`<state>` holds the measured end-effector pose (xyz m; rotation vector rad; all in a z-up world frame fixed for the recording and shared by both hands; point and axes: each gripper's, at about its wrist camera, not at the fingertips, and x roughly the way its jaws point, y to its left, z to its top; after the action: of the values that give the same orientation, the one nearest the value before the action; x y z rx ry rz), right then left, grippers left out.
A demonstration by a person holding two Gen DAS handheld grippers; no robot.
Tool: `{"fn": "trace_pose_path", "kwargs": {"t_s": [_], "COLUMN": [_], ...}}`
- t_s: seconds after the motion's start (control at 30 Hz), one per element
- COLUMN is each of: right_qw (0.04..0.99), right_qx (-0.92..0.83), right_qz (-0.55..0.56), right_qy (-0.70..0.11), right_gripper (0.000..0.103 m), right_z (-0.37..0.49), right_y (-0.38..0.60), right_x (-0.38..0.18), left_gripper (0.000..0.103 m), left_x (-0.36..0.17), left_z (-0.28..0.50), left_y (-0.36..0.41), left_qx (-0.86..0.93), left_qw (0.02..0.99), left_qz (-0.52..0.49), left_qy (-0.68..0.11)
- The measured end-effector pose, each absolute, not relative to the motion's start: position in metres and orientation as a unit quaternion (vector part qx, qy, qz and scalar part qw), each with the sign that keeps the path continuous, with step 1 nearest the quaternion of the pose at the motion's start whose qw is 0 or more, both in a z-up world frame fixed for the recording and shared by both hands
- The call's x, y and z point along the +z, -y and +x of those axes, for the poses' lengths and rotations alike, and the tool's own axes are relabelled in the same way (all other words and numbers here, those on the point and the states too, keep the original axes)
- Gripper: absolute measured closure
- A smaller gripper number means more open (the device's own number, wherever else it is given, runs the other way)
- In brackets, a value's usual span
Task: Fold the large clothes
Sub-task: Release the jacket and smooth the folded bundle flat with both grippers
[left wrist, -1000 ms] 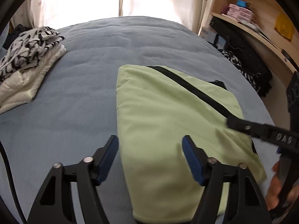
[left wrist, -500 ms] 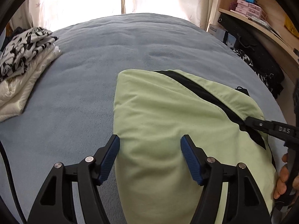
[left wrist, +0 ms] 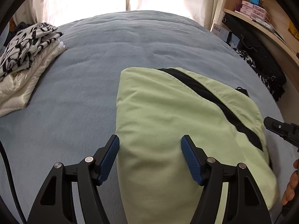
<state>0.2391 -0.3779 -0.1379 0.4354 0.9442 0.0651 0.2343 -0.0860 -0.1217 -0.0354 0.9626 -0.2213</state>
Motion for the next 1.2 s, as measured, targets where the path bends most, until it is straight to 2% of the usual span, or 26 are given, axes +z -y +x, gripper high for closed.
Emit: {"fn": "trace_pose_path", "kwargs": {"t_s": [0.17,0.23,0.33,0.77,0.8,0.87,1.2], "right_qw": [0.872,0.874,0.879,0.867,0.865,0.864,0.855], "right_qx": [0.046,0.051,0.057,0.092,0.094,0.092,0.073], "right_qz": [0.202,0.198,0.189,0.16,0.158,0.147,0.154], "right_qy": [-0.443,-0.44,-0.433,-0.463,-0.467,-0.473,-0.49], "right_gripper": [0.074,0.06,0.047,0.046,0.046,0.046,0.047], "right_z": [0.217,0.205,0.185,0.132,0.129,0.124,0.118], "right_y": [0.372,0.368,0.361,0.336,0.336,0.335,0.355], "right_x": [-0.111,-0.101,-0.085,-0.065,-0.066,-0.068,-0.091], "left_gripper": [0.036,0.036,0.031,0.03,0.029,0.021,0.021], "left_x": [-0.097,-0.085,-0.07,-0.041,-0.042,-0.046,-0.082], "left_z": [0.209,0.194,0.175,0.121,0.118,0.115,0.114], "left_y": [0.084,0.083,0.08,0.057,0.056,0.055,0.048], "left_qx": [-0.114,-0.119,-0.126,-0.131,-0.133,-0.133,-0.144], "left_qw": [0.884,0.885,0.886,0.878,0.877,0.875,0.851], "left_qz": [-0.019,-0.013,-0.013,-0.026,-0.027,-0.027,-0.061], "left_qy": [-0.453,-0.45,-0.447,-0.459,-0.461,-0.465,-0.501]}}
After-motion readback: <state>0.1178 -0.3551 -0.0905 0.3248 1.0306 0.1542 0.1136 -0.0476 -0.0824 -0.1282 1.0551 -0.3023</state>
